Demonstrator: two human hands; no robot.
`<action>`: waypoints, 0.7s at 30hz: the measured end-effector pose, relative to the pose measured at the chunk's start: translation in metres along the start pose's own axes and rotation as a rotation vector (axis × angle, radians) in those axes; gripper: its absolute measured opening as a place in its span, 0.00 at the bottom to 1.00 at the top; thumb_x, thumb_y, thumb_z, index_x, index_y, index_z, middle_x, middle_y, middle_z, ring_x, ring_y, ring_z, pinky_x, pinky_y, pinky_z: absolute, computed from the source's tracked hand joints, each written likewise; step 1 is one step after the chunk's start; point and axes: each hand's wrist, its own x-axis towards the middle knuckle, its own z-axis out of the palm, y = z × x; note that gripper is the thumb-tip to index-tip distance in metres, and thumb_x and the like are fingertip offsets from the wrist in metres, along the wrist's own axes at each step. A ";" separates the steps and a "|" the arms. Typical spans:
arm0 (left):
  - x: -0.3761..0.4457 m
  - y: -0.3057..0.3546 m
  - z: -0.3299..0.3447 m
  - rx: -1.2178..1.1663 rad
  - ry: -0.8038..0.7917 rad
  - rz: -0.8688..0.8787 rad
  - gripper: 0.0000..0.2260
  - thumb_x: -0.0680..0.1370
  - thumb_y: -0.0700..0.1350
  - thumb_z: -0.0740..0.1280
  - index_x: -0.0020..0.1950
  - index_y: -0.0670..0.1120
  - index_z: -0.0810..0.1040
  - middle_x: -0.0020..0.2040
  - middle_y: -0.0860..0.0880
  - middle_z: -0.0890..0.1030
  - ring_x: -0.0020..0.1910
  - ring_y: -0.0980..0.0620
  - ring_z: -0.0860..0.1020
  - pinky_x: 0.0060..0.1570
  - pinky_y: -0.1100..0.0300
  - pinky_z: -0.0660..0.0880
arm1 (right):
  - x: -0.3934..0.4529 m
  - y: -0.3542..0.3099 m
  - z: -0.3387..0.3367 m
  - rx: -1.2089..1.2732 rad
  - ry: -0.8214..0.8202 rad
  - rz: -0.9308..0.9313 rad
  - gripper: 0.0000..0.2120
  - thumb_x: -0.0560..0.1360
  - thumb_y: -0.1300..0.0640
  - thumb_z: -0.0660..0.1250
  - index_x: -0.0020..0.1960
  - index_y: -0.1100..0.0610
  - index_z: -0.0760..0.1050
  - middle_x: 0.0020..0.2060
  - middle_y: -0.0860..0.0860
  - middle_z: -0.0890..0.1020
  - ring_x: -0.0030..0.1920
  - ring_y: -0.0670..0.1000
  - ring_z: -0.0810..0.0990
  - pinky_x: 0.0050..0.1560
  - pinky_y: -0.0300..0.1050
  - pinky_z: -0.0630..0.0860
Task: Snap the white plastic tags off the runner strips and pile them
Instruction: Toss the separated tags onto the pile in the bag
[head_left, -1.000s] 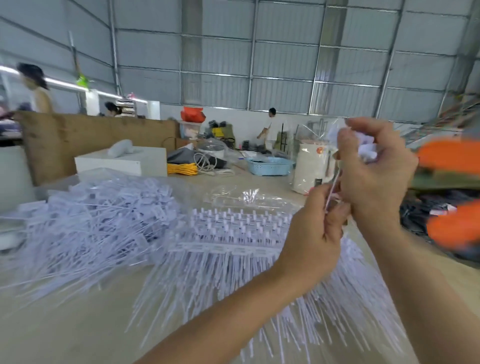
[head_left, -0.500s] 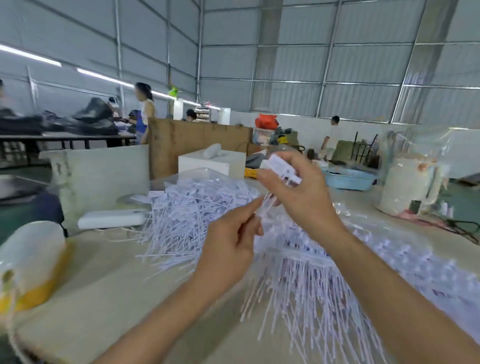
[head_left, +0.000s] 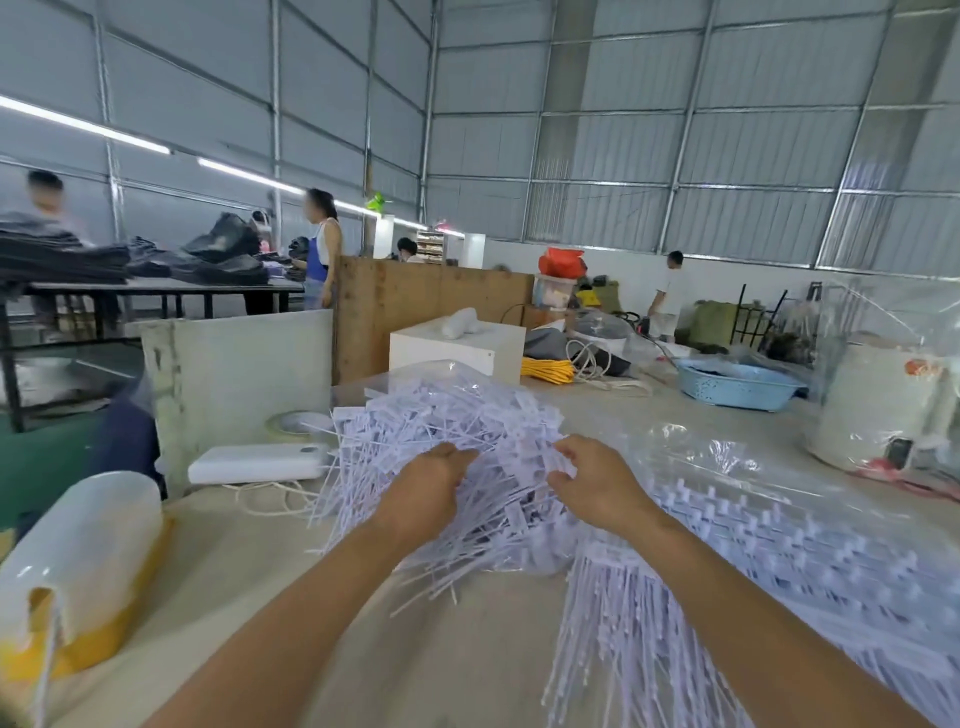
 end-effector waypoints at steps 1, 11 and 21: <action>0.006 0.001 0.004 0.052 -0.008 0.023 0.27 0.75 0.30 0.58 0.73 0.45 0.65 0.59 0.42 0.72 0.52 0.43 0.76 0.48 0.58 0.71 | 0.002 0.003 0.000 -0.043 0.012 0.007 0.24 0.78 0.57 0.63 0.72 0.60 0.63 0.71 0.56 0.67 0.70 0.54 0.67 0.66 0.41 0.63; 0.033 0.034 0.022 0.568 -0.103 0.061 0.17 0.77 0.50 0.58 0.63 0.43 0.70 0.63 0.44 0.69 0.61 0.43 0.66 0.58 0.46 0.63 | -0.007 0.013 0.001 -0.108 0.060 0.062 0.37 0.75 0.62 0.66 0.76 0.53 0.48 0.69 0.58 0.60 0.59 0.59 0.75 0.55 0.48 0.73; 0.025 0.031 0.023 0.721 -0.152 0.084 0.29 0.79 0.43 0.58 0.76 0.43 0.49 0.71 0.44 0.60 0.68 0.44 0.61 0.64 0.46 0.61 | -0.031 0.013 -0.012 -0.205 0.038 0.035 0.41 0.75 0.64 0.65 0.77 0.50 0.42 0.69 0.58 0.60 0.51 0.58 0.78 0.50 0.50 0.78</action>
